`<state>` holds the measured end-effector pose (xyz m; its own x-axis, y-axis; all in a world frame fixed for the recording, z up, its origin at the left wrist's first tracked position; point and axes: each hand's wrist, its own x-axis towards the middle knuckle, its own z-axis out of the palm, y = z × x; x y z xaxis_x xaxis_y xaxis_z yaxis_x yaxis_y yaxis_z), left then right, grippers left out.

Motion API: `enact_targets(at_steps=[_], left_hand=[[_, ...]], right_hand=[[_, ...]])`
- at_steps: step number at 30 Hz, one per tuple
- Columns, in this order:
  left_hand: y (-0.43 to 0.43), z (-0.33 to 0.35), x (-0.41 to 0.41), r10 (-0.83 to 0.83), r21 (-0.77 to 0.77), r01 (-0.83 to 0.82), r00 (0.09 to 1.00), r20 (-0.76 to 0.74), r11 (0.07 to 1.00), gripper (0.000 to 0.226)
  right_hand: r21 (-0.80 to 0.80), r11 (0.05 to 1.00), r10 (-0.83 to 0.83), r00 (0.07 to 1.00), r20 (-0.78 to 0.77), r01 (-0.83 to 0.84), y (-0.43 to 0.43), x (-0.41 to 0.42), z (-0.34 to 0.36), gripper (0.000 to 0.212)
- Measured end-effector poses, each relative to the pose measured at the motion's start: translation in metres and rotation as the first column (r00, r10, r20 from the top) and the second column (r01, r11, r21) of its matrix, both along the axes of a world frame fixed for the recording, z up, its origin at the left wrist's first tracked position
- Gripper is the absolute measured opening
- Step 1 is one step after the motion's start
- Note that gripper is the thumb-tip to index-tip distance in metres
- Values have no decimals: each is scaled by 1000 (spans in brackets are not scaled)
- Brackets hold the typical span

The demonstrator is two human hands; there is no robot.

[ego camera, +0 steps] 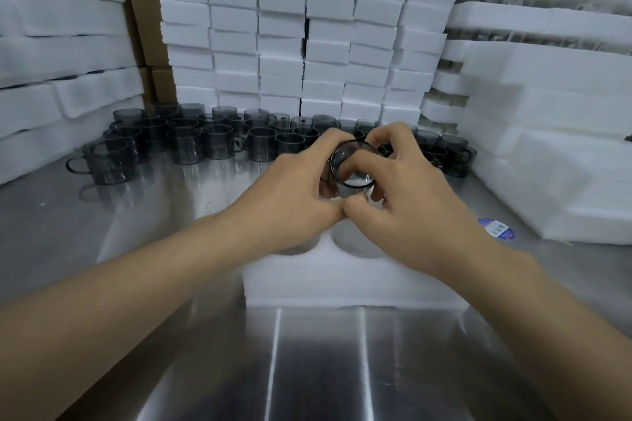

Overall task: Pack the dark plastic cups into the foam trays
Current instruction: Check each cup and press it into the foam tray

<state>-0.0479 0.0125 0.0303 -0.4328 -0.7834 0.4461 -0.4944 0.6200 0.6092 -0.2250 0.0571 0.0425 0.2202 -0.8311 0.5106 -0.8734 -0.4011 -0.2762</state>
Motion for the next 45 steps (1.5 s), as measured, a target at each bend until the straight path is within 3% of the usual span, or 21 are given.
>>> enact_targets(at_steps=[7,18,23,26,29,32,35,38,42,45], left_hand=[[2,4,1,0,-15,0,1000,23,1000,51],[5,8,0,-32,-16,32,999,-39,999,45],[0,6,1,-32,-67,21,985,-171,998,56],[-2,5,2,-29,-64,17,980,-198,998,61],[-3,4,2,-22,-68,9,982,-190,998,64],[-2,4,0,-25,-78,8,976,-218,997,72],[-1,4,0,-62,-94,41,969,-240,995,81],[0,5,0,-52,-95,26,960,-275,995,77],[0,4,-1,-28,-124,-6,962,-271,992,74],[2,5,1,-37,-148,-11,948,-315,989,74]], right_hand=[[-17,1000,15,1000,22,-15,-4,1,0,29],[-37,993,121,977,177,-116,-5,-2,0,43],[-182,975,157,978,139,-131,-5,1,-2,58],[-121,982,166,973,161,-147,-7,-2,-3,71],[-48,987,160,969,190,-154,-9,-6,-2,66],[-71,986,163,961,225,-151,-8,-4,-1,60],[-35,990,137,918,373,-133,-5,-1,1,48],[5,995,84,854,513,-101,-2,-1,8,35],[85,993,28,850,527,-85,-4,-3,9,49],[105,978,90,815,573,-181,-3,-3,7,32]])
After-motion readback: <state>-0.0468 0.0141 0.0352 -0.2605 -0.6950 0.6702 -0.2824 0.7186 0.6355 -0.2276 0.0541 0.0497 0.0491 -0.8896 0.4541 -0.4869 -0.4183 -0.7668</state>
